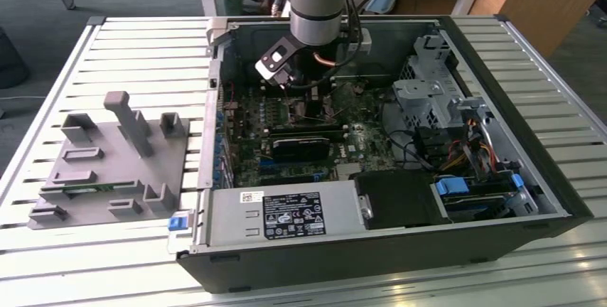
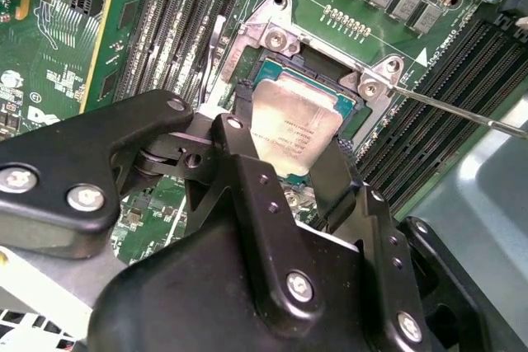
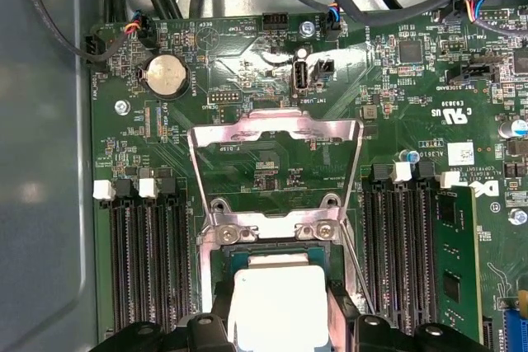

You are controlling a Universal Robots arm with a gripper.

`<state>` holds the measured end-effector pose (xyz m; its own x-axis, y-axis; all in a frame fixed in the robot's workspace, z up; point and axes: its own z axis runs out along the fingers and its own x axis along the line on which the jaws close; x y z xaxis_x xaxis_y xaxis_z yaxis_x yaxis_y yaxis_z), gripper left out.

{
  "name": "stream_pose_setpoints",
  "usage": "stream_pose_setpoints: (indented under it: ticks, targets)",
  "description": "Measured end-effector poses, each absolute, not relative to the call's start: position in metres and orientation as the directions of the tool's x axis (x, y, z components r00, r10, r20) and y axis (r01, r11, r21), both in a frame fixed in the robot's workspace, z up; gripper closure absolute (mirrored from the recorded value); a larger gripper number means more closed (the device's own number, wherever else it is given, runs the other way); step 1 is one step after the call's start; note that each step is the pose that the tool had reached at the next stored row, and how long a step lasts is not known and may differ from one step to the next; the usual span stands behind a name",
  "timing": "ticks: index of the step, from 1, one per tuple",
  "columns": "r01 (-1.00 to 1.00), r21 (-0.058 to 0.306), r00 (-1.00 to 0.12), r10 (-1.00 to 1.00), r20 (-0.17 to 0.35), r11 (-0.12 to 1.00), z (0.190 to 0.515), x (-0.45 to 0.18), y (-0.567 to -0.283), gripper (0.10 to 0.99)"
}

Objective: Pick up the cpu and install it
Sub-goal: 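Place the cpu into insertion slot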

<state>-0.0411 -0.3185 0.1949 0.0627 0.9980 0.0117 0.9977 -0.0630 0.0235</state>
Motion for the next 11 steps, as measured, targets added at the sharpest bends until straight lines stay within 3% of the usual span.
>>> stream_pose_setpoints:
  ticks: [3, 4, 11]
  targets:
    - [0.998, 0.024, 0.063, 0.998, 0.012, -0.063, 0.1946, -0.0410, -0.3183, 0.545]
    - [0.998, 0.024, 0.063, 0.998, 0.012, -0.063, 0.1946, -0.0411, -0.3184, 0.486]
    - [0.998, 0.024, 0.063, 0.998, 0.012, -0.063, 0.2013, -0.0411, -0.3184, 0.486]
